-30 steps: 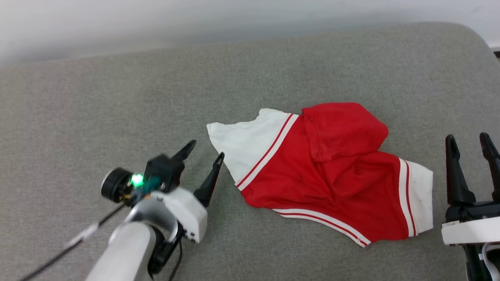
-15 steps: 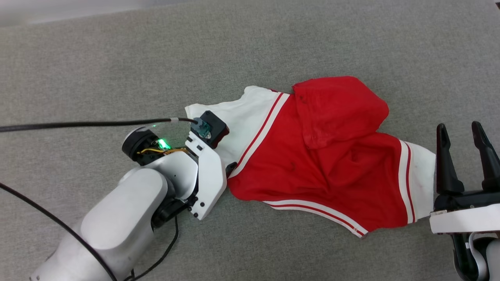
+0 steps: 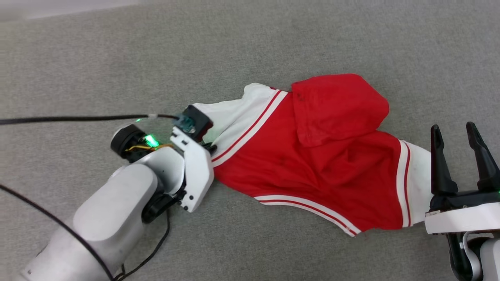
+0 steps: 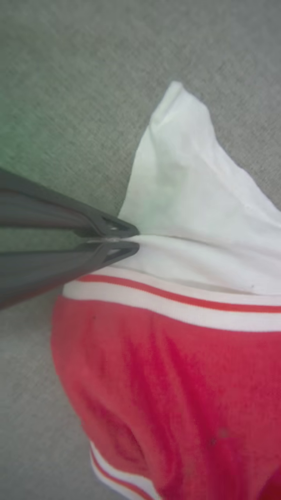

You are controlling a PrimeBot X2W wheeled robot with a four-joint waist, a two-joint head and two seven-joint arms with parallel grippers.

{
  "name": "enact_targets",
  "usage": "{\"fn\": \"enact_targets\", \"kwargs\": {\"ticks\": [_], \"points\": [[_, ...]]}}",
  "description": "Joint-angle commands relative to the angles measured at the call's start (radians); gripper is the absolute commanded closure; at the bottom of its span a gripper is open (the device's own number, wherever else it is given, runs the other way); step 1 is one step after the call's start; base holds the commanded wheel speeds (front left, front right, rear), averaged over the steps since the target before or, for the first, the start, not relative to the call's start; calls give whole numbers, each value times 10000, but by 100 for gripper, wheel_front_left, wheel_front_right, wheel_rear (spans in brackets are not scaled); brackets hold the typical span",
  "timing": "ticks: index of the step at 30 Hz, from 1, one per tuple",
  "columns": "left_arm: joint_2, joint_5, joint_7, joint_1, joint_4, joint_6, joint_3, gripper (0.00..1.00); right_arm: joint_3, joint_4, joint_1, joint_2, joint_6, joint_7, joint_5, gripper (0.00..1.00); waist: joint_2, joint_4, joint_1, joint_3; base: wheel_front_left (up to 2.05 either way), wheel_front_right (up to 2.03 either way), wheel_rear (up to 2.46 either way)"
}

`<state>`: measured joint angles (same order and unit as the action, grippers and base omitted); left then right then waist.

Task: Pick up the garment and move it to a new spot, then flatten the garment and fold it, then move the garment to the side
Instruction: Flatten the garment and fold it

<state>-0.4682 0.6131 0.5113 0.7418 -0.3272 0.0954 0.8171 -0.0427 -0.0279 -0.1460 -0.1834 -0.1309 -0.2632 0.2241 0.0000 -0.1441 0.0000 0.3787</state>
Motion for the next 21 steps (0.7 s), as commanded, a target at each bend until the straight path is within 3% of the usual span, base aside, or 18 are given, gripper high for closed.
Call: {"fn": "enact_targets", "kwargs": {"ticks": [1, 10, 17, 21], "points": [[-433, -72, -13, -486, -396, -220, -27, 100, 6, -35, 33, 22, 3, -20, -24, 0, 0, 146, 0, -170, 0, 0, 0], [-1139, 506, -1563, -2127, 132, -1370, -1065, 100, 261, -397, 393, -290, 3, -21, -23, 0, 0, 898, 0, -1211, 0, 0, 0], [-1681, 969, -2346, -4169, 1314, -2309, -1512, 100, 441, -595, 739, -502, 3, 242, 81, 0, 0, 1468, 0, -1951, 0, 0, 0], [-1629, 1081, -2555, -5189, 2023, -2901, -1481, 100, 478, -644, 910, -550, 3, 448, 108, 0, 0, 1721, 0, -2300, 0, 0, 0]]}}
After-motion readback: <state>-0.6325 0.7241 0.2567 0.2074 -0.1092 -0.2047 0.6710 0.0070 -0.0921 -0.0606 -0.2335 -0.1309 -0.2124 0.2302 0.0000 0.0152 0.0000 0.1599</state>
